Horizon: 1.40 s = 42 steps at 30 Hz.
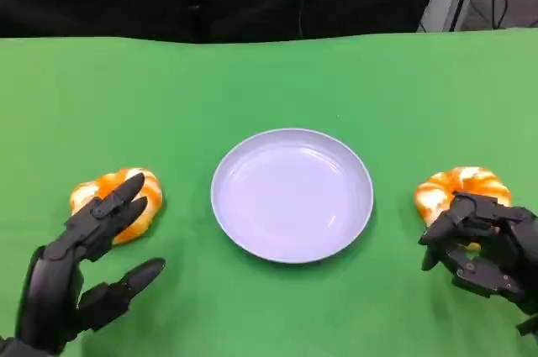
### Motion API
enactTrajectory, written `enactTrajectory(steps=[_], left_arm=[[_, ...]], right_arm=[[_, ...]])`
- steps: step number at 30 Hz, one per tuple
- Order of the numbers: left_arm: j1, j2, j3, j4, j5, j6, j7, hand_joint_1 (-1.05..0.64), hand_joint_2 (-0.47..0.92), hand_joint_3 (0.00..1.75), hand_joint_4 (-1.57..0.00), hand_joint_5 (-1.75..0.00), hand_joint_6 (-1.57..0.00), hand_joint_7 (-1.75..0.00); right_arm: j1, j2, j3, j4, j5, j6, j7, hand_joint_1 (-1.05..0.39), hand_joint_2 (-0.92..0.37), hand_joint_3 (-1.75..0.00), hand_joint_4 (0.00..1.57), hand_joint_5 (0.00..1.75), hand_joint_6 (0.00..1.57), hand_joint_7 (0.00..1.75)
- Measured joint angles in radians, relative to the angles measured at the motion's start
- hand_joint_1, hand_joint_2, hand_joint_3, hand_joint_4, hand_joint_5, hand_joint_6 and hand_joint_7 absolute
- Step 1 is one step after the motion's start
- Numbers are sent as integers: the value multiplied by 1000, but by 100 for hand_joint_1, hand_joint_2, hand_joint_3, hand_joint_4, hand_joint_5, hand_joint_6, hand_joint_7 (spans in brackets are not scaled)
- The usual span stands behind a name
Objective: Grasp the bread from the table and place it into the plate.
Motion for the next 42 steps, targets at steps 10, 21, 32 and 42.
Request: enactTrajectory(steps=[10,21,32,42], left_arm=[[0,57,42,-44,375,0,295,-73,92,17,-46,0,-42,0],[0,115,-7,-85,587,103,532,-74,92,17,-47,0,-42,0],[-54,178,-131,-94,763,288,749,-74,92,22,-48,0,-45,-1],[-91,220,-206,-72,780,371,791,-76,92,23,-45,0,-47,-1]], right_arm=[[0,0,-1,0,1,0,3,7,-82,-69,80,148,86,107],[-1,0,-2,1,0,0,3,8,-82,-72,81,149,85,108],[-1,0,-2,2,0,-1,8,8,-80,-75,80,151,83,112],[-1,0,-3,6,2,-2,8,7,-79,-77,80,152,83,112]])
